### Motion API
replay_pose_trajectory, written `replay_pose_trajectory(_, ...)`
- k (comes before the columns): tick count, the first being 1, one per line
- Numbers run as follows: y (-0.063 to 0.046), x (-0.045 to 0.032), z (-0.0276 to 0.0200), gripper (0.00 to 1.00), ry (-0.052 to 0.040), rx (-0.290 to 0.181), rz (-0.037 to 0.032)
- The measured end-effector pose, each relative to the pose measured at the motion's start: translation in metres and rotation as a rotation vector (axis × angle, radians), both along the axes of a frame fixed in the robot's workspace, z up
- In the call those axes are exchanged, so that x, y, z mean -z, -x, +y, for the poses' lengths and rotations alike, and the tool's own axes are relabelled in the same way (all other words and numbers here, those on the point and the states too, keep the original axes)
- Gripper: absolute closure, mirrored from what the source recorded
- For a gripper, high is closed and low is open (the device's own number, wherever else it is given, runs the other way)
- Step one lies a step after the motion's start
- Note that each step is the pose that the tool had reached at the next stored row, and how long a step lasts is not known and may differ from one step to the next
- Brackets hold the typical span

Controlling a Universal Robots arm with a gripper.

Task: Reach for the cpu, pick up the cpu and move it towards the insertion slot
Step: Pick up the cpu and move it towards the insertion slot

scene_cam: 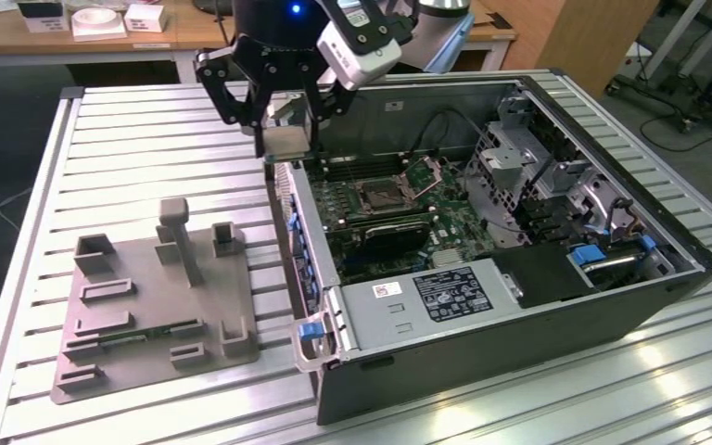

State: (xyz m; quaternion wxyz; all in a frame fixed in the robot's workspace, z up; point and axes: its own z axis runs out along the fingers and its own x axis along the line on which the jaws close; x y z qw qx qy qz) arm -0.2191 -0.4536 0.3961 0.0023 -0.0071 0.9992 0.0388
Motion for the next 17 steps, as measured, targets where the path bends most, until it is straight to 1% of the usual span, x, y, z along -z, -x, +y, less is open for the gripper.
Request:
replay_pose_trajectory(8,-0.0026,0.0,0.0002,0.45,0.0001,0.0,0.0)
replay_pose_trajectory(17,-0.008,0.0,0.0002,0.45,0.0,0.0,0.0)
